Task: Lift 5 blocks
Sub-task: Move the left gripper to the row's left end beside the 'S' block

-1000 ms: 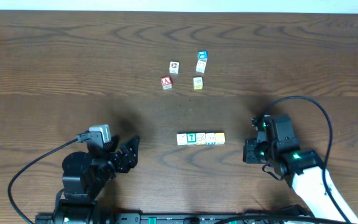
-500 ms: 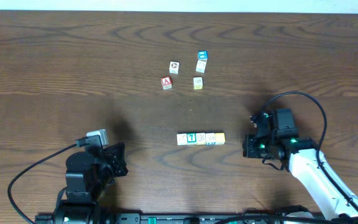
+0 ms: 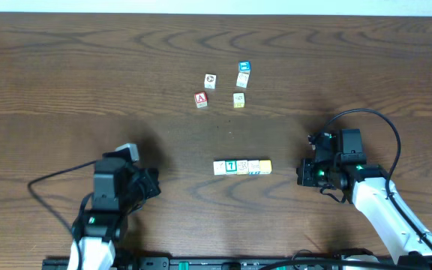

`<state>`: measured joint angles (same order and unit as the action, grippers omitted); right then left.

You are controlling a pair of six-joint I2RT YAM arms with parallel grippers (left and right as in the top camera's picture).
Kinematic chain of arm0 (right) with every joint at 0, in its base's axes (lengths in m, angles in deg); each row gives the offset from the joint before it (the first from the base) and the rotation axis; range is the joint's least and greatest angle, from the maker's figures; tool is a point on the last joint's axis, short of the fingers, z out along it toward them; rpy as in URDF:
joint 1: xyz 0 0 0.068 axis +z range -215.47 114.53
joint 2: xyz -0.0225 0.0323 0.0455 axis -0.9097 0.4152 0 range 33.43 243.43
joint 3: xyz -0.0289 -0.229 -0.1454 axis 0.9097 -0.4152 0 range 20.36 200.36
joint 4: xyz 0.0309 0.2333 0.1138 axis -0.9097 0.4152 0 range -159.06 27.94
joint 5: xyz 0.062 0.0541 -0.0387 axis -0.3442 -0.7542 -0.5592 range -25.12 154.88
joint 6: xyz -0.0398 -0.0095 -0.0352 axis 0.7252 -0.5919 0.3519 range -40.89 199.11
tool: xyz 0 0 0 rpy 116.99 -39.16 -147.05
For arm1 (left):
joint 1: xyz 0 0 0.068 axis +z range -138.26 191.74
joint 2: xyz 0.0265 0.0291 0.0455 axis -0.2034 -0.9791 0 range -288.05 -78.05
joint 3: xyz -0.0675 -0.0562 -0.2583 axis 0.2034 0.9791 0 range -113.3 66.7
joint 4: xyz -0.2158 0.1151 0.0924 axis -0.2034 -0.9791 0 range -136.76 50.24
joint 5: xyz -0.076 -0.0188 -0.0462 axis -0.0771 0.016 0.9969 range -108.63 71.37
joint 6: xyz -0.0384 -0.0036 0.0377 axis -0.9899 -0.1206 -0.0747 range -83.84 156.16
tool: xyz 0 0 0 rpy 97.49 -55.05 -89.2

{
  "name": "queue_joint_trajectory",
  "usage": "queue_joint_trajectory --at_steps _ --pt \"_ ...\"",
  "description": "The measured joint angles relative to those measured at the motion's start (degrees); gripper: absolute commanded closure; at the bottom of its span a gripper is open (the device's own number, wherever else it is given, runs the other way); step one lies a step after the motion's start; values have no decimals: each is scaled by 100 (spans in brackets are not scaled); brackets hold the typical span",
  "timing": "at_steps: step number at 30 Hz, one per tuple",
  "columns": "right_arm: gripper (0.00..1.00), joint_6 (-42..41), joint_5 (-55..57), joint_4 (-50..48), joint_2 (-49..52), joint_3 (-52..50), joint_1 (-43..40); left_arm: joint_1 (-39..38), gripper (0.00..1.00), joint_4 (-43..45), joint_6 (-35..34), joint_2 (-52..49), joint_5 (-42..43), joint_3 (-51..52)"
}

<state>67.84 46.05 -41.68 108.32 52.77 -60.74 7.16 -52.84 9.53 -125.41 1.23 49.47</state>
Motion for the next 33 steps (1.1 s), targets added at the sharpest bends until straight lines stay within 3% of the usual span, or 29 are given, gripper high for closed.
queue_joint_trajectory --at_steps 9,15,24,33 --pt "99 0 -9 -240 74 0 0 -1458 93 2299 -74 -2072 278 -7" --pt "99 2 -35 -575 599 0 68 -2015 93 2382 -197 -2599 -52 -7" --pt "99 -31 -245 -879 1283 240 769 -2028 93 2400 -363 -2643 -470 -7" --pt "99 -87 -282 -1102 1360 258 1209 -2028 93 2400 -455 -2643 -527 -7"
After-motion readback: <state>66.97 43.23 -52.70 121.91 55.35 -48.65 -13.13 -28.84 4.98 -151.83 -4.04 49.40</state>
